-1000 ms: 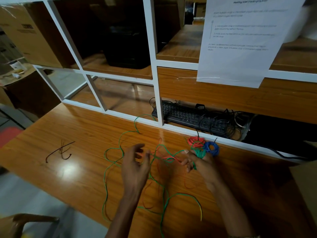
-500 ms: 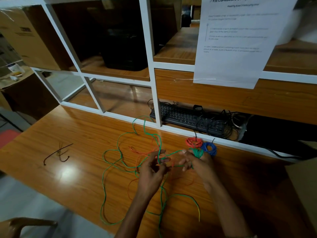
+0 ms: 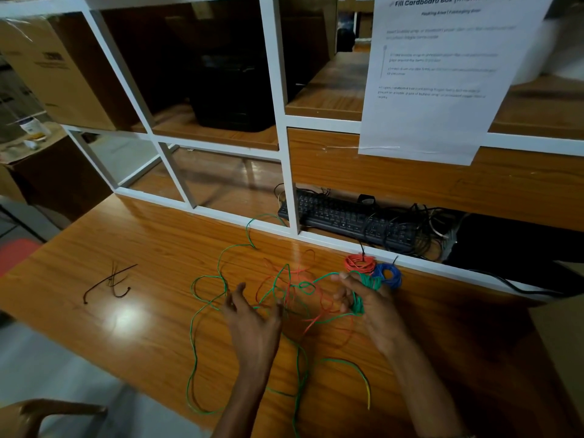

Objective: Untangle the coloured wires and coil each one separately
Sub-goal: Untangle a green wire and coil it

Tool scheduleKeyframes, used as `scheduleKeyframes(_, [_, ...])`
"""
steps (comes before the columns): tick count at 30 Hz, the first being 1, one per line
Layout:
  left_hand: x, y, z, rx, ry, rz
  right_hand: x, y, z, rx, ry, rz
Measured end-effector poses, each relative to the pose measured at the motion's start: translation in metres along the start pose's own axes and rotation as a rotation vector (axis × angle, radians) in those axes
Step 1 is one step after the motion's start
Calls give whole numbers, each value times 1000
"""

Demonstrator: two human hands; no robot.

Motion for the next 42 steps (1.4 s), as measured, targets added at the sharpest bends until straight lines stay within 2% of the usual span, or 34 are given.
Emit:
scheduleKeyframes(1, [-12, 5, -3, -98, -87, -19, -2, -1, 0, 12, -4, -30])
scheduleKeyframes(2, [-23, 8, -4, -131, -153, -54, -3, -1, 0, 23, -10, -55])
scheduleKeyframes(4, [-40, 3, -8, -10, -158, -136, -5, -4, 0, 45, -11, -86])
scheduleKeyframes(9, [-45, -25, -15, 299, 1, -147, -1, -17, -6, 91, 27, -102])
scheduleKeyframes(11, [-45, -31, -15, 332, 24, -249, 0, -19, -7, 99, 40, -120])
scheduleKeyframes(13, [-45, -32, -13, 309, 51, -403, -2, -16, -4, 28, 16, -157])
scheduleKeyframes(16, [-50, -28, -12, 337, 2, -495, -9, -7, 5, -147, -43, -169])
scheduleKeyframes(19, [-57, -23, -13, 367, 2, -588, -14, -7, 8, -203, -10, -213])
scheduleKeyframes(21, [-53, -23, -12, 387, -11, -489, -17, -13, 8, -167, 44, -283])
scheduleKeyframes(24, [-33, -21, -7, 413, -110, -21, -20, -17, 12, -115, 86, -405])
scheduleKeyframes(26, [-24, -17, -4, 372, -137, 128, -25, -16, 16, -131, 102, -505])
scheduleKeyframes(30, [-27, -7, -3, 255, -118, -4, -31, -11, 19, -173, 83, -572])
scheduleKeyframes(33, [-27, -5, -3, 281, -42, -243, -28, -15, 15, -121, 95, -483])
scheduleKeyframes(39, [-25, 2, -5, 151, -68, -193, -19, -15, 4, -56, 90, -342])
scheduleKeyframes(42, [-20, -1, -1, 218, -4, -266, -11, -18, 0, 12, 102, -338])
Point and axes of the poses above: each hand's wrist, its own z-axis towards the middle knuckle, its own y-axis out of the back of the hand, x = y × z, the point moved 3 cm from there along z, towards the middle knuckle, and after that the axes turned 10 degrees about -y, right-handed, at the moved point
